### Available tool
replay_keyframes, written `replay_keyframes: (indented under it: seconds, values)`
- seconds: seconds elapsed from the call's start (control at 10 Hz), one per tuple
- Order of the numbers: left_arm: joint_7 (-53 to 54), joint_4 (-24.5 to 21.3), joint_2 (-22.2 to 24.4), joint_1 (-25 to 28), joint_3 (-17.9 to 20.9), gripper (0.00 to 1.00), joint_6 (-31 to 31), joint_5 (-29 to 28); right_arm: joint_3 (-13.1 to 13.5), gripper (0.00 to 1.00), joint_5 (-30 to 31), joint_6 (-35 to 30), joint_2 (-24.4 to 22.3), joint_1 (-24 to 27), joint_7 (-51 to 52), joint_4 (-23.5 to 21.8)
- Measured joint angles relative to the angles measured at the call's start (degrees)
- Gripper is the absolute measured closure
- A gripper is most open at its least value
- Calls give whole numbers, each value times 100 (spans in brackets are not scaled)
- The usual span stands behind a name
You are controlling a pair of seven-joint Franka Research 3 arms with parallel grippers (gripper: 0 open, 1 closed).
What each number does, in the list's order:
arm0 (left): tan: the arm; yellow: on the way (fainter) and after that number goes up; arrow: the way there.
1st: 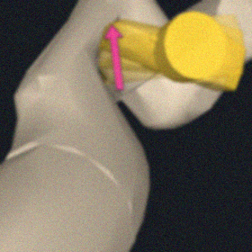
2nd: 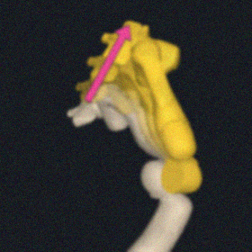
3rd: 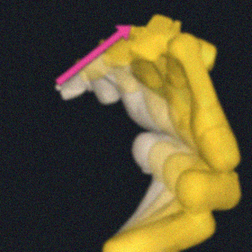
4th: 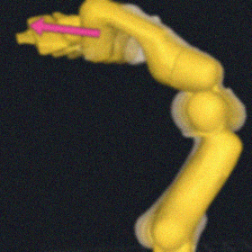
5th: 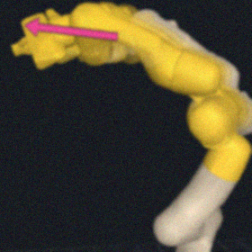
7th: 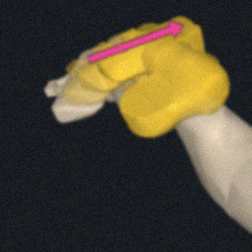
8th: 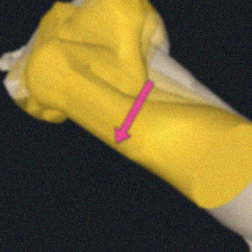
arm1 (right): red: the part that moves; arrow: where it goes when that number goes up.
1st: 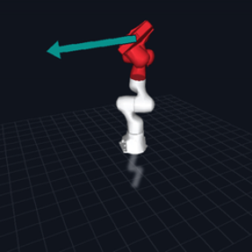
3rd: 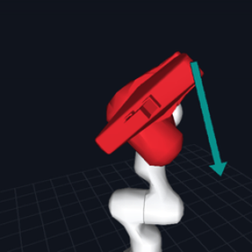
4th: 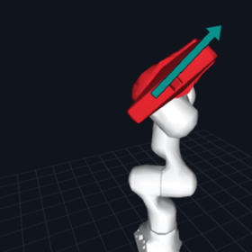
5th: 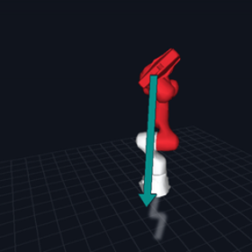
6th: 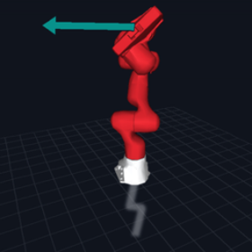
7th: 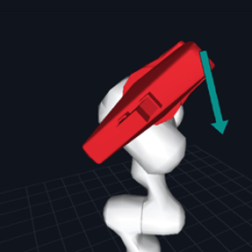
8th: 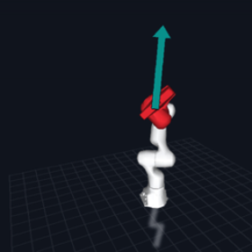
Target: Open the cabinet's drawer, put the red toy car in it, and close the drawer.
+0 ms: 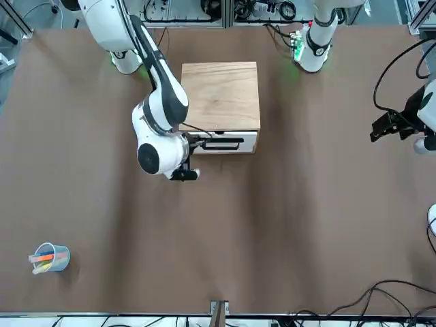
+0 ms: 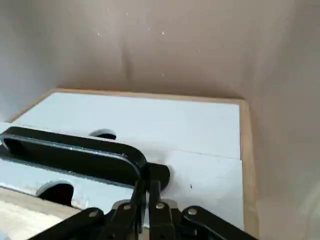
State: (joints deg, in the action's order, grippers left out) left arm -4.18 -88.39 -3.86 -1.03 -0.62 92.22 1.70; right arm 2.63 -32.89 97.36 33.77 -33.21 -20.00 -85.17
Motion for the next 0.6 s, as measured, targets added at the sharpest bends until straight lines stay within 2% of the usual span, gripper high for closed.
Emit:
replay_keyframes:
  seconds: [0.4,0.5,0.6]
  values:
    - [0,9,0,-1,-5,0,0,0,1,88,-11,-30,0,-6,0,14]
    - [0,10,0,-2,-7,0,0,0,11,75,-36,-52,-1,0,0,65]
    - [0,12,0,-4,-9,0,0,0,52,68,-35,-89,-8,50,0,204]
